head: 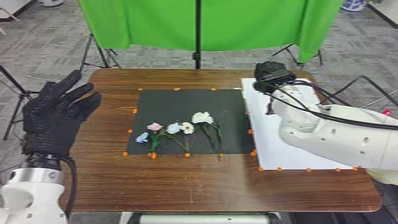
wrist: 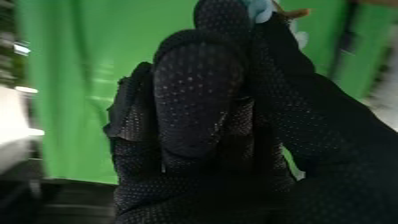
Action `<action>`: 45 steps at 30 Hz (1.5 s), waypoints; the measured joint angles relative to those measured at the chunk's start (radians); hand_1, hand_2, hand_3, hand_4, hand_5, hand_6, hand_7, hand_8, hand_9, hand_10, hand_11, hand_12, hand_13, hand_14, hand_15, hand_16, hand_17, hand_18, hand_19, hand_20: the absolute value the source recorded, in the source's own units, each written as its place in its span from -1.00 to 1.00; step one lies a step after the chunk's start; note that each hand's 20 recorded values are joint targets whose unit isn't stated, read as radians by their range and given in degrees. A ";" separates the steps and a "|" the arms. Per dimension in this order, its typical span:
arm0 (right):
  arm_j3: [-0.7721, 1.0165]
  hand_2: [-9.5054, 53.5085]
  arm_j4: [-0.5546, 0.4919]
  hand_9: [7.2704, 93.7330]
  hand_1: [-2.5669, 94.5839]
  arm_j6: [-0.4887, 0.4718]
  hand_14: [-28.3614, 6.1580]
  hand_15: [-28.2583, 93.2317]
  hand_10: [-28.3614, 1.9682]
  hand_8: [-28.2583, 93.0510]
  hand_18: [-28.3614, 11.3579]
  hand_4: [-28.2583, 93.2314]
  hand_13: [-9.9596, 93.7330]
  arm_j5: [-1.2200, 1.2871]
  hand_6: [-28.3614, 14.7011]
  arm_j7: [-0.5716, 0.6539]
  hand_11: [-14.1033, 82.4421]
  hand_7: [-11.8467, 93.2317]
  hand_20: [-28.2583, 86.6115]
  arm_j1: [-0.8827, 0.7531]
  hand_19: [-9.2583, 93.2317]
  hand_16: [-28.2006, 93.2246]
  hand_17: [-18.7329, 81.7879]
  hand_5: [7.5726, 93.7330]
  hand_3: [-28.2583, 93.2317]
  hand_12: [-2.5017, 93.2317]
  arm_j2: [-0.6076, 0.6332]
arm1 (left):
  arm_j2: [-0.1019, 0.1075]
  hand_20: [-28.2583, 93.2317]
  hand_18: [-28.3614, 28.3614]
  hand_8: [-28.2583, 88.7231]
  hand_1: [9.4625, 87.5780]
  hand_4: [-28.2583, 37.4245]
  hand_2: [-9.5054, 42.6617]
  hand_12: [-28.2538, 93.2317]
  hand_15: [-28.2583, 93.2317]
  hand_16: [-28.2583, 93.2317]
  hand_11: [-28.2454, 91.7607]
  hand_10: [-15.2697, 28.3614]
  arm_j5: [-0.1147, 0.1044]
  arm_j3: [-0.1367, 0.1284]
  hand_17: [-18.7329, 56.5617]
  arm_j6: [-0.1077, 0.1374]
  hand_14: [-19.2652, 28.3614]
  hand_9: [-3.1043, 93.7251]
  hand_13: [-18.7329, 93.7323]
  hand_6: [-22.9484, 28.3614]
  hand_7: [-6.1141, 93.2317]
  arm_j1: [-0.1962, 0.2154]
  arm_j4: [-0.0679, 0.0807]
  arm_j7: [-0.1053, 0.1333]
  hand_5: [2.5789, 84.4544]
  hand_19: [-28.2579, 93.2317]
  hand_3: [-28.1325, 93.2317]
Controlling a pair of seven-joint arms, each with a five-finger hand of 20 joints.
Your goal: Arrange flowers
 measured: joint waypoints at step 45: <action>-0.123 -1.00 -0.114 0.82 0.10 -0.089 0.54 0.52 0.43 -0.61 -0.41 -1.00 0.74 -0.136 0.34 -0.008 -0.46 -0.14 -0.20 -0.055 0.99 -0.24 0.15 0.37 0.65 -0.22 -0.104 | 0.005 -0.75 0.96 -0.67 -0.69 -1.00 -0.19 -0.38 0.46 -0.76 -0.03 0.65 -0.002 0.005 -0.66 0.001 1.00 -0.32 -0.23 0.32 -0.61 0.003 0.001 0.009 -0.19 0.74 0.70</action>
